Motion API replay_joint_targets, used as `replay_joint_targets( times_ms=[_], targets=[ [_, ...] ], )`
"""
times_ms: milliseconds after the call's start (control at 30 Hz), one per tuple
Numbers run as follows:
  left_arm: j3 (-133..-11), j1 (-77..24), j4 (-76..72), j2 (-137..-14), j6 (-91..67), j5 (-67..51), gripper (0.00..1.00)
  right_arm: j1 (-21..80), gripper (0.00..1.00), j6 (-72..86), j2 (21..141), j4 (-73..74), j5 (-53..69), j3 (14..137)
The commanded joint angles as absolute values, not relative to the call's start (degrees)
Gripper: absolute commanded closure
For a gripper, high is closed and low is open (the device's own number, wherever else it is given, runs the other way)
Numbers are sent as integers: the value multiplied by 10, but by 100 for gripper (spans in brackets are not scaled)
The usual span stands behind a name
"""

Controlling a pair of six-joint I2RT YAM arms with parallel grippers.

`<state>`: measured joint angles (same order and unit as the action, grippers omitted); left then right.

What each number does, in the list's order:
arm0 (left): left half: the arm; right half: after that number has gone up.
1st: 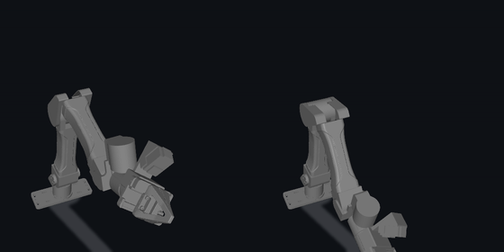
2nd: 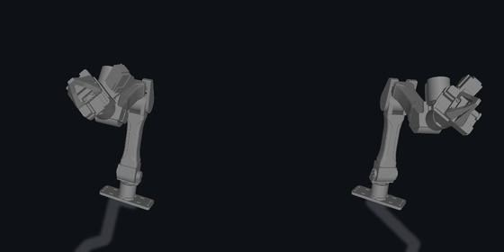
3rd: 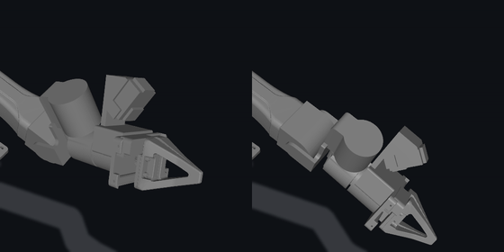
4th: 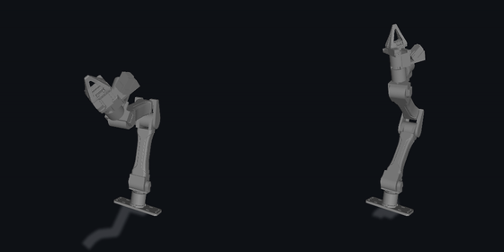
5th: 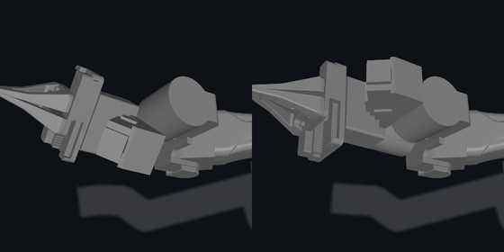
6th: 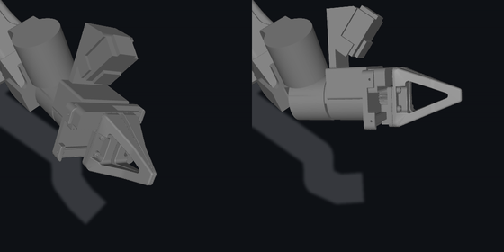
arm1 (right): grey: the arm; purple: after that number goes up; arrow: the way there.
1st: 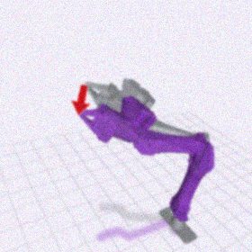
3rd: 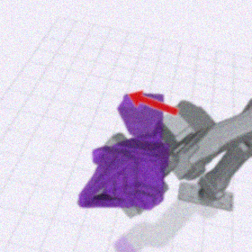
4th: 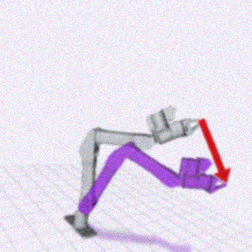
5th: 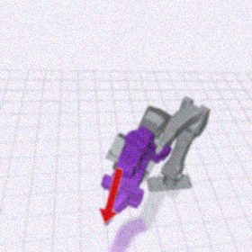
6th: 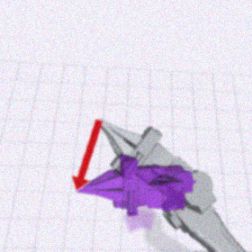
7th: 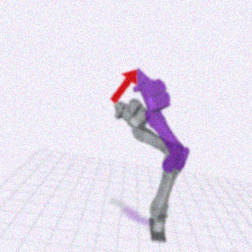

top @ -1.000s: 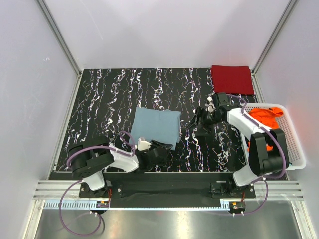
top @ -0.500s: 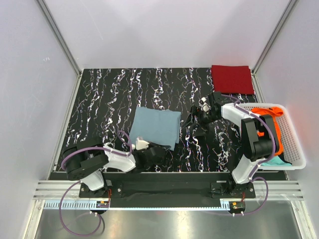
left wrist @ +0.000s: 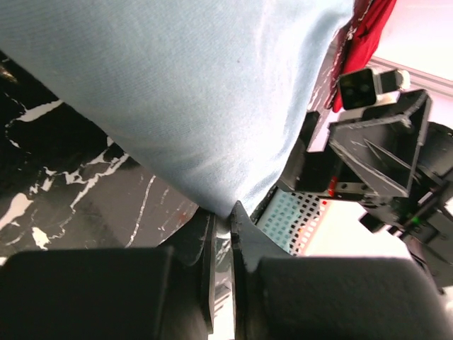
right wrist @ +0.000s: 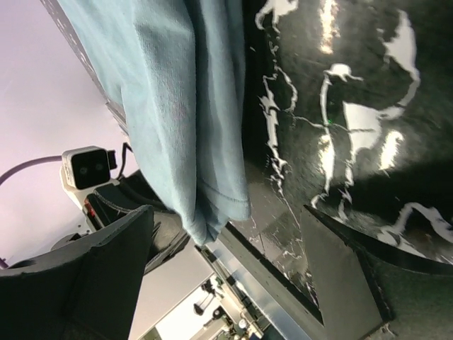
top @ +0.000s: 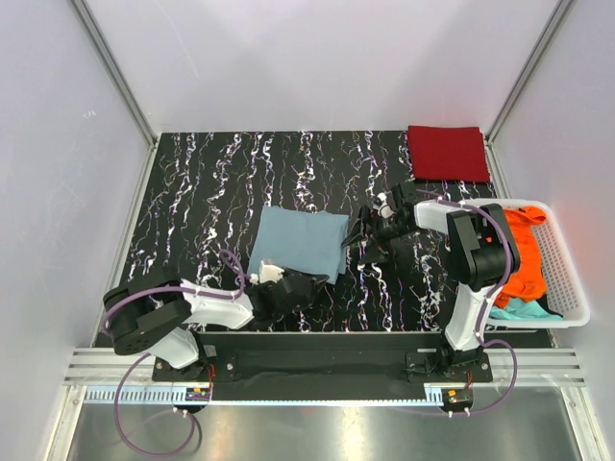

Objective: Fold and stack the t-shirts
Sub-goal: Neatly place the folded tshirt to the corner

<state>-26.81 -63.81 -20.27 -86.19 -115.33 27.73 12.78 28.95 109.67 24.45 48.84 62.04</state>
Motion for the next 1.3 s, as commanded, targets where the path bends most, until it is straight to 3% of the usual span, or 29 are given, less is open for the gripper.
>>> replay_joint_targets(
  times_ms=[0, 433, 767, 967, 1033, 1100, 1133, 1167, 1200, 1267],
  targets=[
    [-268, -628, -215, -829, -1222, 268, 98, 146, 9, 315, 1105, 206, 515, 639],
    [-265, -599, -221, -800, -1192, 238, 98, 184, 10, 423, 1152, 98, 506, 625],
    [-269, -585, -230, -790, -1166, 208, 97, 192, 17, 468, 1172, 51, 469, 626],
    [-262, -584, -221, -776, -1162, 197, 93, 192, 37, 467, 1205, 46, 436, 656],
    [-252, -584, -231, -775, -1165, 197, 92, 192, 54, 461, 1216, 47, 427, 667],
    [-249, -584, -232, -774, -1163, 190, 84, 192, 68, 458, 1220, 47, 424, 678],
    [-247, -584, -229, -773, -1162, 177, 79, 192, 84, 455, 1219, 49, 422, 680],
    [-245, -584, -221, -772, -1159, 168, 73, 192, 88, 453, 1217, 50, 419, 682],
    [-243, -584, -220, -769, -1152, 159, 59, 192, 89, 450, 1207, 61, 404, 686],
    [-220, -577, -232, -754, -1137, 136, 54, 192, 90, 417, 1193, 129, 380, 700]
  ],
)
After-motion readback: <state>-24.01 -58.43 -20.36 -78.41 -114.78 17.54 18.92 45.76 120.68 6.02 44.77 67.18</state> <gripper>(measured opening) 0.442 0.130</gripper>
